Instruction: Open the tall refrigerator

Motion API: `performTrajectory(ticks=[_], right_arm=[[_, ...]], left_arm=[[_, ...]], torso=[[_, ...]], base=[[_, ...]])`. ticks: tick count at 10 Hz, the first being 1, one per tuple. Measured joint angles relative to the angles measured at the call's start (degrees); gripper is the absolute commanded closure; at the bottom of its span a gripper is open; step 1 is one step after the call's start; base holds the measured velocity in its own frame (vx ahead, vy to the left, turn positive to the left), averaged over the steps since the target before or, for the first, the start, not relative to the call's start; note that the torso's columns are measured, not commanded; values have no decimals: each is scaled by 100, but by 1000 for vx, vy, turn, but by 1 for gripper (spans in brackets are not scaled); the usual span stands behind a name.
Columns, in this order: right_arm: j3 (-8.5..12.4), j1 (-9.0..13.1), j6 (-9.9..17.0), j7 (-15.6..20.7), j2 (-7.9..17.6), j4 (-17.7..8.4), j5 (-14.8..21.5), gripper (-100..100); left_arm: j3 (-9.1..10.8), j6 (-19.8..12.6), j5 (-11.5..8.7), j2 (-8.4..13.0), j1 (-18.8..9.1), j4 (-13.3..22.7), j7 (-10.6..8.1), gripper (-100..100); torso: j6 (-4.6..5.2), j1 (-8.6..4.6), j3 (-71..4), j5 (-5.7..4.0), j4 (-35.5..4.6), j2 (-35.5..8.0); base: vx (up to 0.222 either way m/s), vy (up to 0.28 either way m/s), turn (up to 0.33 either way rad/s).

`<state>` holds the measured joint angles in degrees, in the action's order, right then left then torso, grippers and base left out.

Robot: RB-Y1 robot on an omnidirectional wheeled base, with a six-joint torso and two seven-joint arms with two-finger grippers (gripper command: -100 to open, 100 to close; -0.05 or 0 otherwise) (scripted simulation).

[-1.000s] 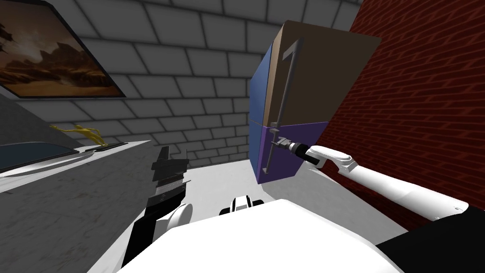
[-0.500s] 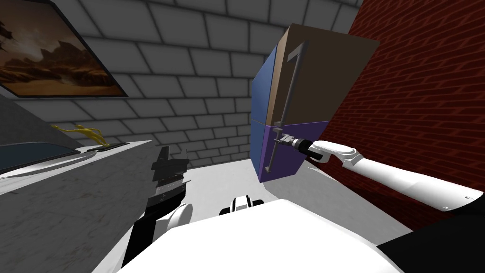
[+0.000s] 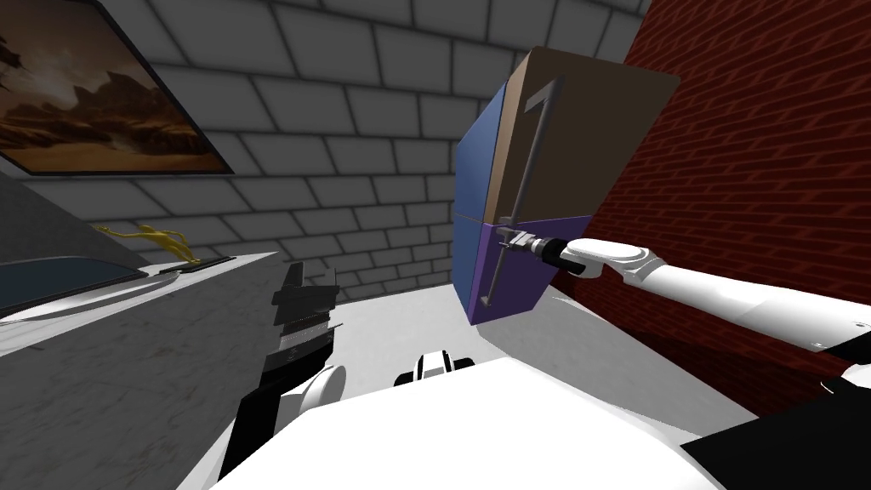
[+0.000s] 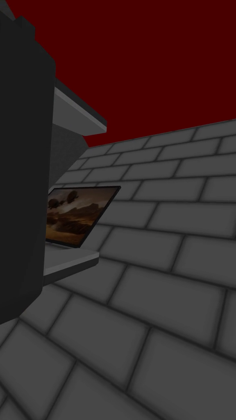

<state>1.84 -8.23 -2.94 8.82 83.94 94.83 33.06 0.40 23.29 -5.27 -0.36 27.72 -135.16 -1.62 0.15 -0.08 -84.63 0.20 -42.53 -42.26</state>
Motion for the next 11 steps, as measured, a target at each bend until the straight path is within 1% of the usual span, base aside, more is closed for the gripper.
performTrajectory(ticks=[1,2,3,4,5,6,7,8,9,10,11], right_arm=[[37,46,73,2,171,-94,65,-100],[-15,155,186,-14,363,-177,116,-100],[91,54,271,-33,538,-174,155,-100],[97,45,291,-46,669,-225,192,-100],[-147,302,301,-32,756,-361,268,-100],[-182,362,291,-19,794,-442,305,-100],[-104,305,259,-18,815,-467,312,-100],[-15,223,267,-23,833,-432,310,-100],[-13,210,266,-24,831,-423,310,-100],[-17,209,263,-24,830,-423,310,100],[-28,202,251,-32,820,-414,304,100]], left_arm=[[0,0,0,0,0,0,0,0],[1,0,0,1,0,0,0,0],[1,0,0,1,0,0,0,0],[1,0,0,1,0,0,0,0],[1,0,0,1,0,0,0,0],[1,0,0,1,0,0,0,0],[1,0,0,2,0,0,0,0],[2,0,0,2,0,0,0,0],[2,0,0,2,0,0,0,0],[2,0,0,2,0,0,0,0],[2,0,0,2,0,0,0,0]], torso=[[-6,-7,6,-13,11,-5],[-12,-9,7,-23,20,-3],[-11,-5,6,-22,21,-2],[-12,3,8,-7,6,-9],[-17,12,6,6,-5,-9],[-15,12,7,11,-9,-11],[-13,5,11,8,-10,-16],[-11,3,13,3,-7,-18],[-11,9,14,-6,4,-18],[-11,12,13,-13,14,-14],[-8,11,11,-8,13,-11]], base=[[-10,113,-52],[-1,104,-29],[-13,100,-21],[-19,109,-45],[-9,77,-10],[-1,24,7],[0,0,0],[0,0,0],[0,0,0],[-2,5,11],[-87,-136,2]])
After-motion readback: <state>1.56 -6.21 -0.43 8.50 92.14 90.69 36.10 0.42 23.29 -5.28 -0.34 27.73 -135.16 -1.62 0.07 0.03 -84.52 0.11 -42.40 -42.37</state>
